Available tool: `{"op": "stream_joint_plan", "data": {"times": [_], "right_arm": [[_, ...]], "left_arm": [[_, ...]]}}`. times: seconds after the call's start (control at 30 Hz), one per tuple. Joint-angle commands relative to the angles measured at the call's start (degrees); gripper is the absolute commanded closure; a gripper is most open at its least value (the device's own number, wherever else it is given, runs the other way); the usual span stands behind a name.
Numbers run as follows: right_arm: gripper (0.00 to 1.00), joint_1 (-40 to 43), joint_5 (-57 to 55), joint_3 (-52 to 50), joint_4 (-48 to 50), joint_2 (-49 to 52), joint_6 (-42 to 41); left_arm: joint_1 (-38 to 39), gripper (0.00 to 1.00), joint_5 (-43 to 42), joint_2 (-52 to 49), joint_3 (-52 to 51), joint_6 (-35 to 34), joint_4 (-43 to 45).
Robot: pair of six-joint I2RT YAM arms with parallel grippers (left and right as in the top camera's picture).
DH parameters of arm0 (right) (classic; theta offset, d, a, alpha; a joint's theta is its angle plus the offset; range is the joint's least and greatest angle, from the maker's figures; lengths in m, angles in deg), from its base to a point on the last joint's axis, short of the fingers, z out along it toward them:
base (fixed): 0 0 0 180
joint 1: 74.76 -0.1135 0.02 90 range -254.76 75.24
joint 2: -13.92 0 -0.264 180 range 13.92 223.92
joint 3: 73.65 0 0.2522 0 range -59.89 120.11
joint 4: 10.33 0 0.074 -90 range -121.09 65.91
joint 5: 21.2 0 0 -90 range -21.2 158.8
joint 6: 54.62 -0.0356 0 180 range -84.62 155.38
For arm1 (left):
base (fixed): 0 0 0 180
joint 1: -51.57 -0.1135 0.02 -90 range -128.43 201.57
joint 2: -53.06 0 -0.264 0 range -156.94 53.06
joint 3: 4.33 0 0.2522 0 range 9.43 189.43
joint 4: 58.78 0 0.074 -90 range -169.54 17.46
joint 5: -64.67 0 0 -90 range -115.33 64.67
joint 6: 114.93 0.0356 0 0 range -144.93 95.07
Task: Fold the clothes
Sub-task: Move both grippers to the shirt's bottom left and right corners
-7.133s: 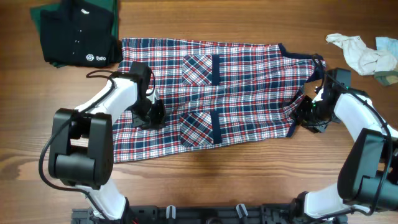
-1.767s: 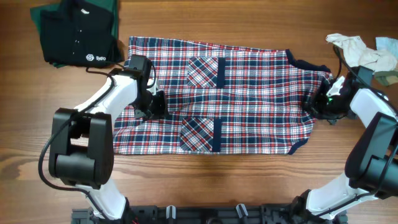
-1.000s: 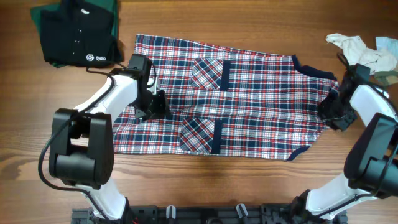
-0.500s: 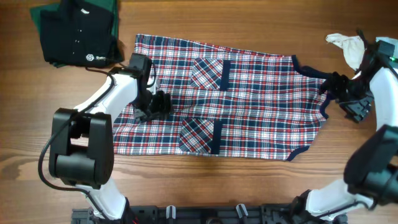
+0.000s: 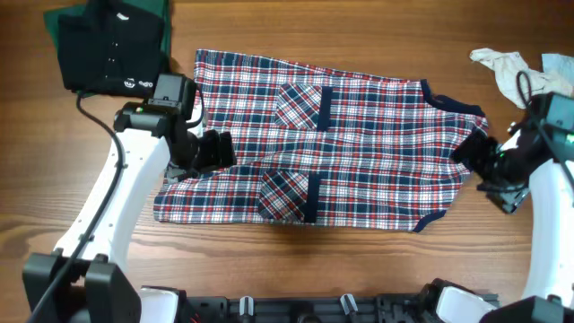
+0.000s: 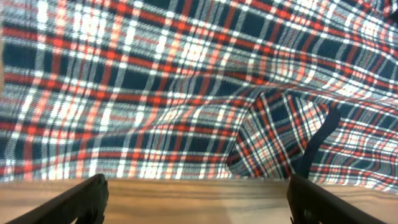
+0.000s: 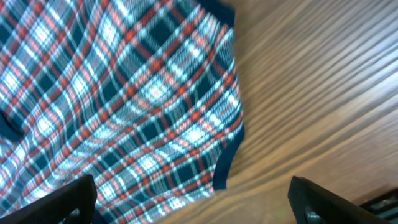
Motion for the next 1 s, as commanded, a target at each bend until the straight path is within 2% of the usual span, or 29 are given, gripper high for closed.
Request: {"op": "stream_joint_plan", "data": {"times": [0.0,0.1,0.17,0.33,0.47,0.73,0.97], "right_arm": [[0.00,-3.0,6.5,-5.6,0.7,-3.9,-0.8],[0.00,-7.3,9.1,-10.1,0.4,-5.3,-1.6],[0.00,-9.7,8.8,-13.6,0.3,-5.4,-5.4],[0.00,-9.8,0.8,-14.7,-1.7,-5.4,-10.0],[0.00,-9.8,-0.1,-15.8,-1.8,-5.4,-10.8],[0.00,-9.8,5.7,-28.7,8.2,-5.4,-13.0],[0.00,-9.8,7.6,-31.5,14.6,-5.3,-11.4]], "left_arm": [[-0.2,0.07,1.3,0.1,-0.6,-3.9,-4.5],[-0.2,0.01,1.3,0.1,-3.8,-5.8,-7.1],[-0.2,0.00,0.8,0.1,-8.1,-6.6,-7.5],[-0.2,0.00,0.6,0.1,-14.1,-8.1,-3.4],[-0.2,0.00,0.2,0.1,-16.9,-8.1,-0.3],[-0.2,0.00,1.5,0.1,-18.9,-8.1,2.7],[-0.2,0.00,1.8,0.1,-21.2,-9.6,6.7]]}}
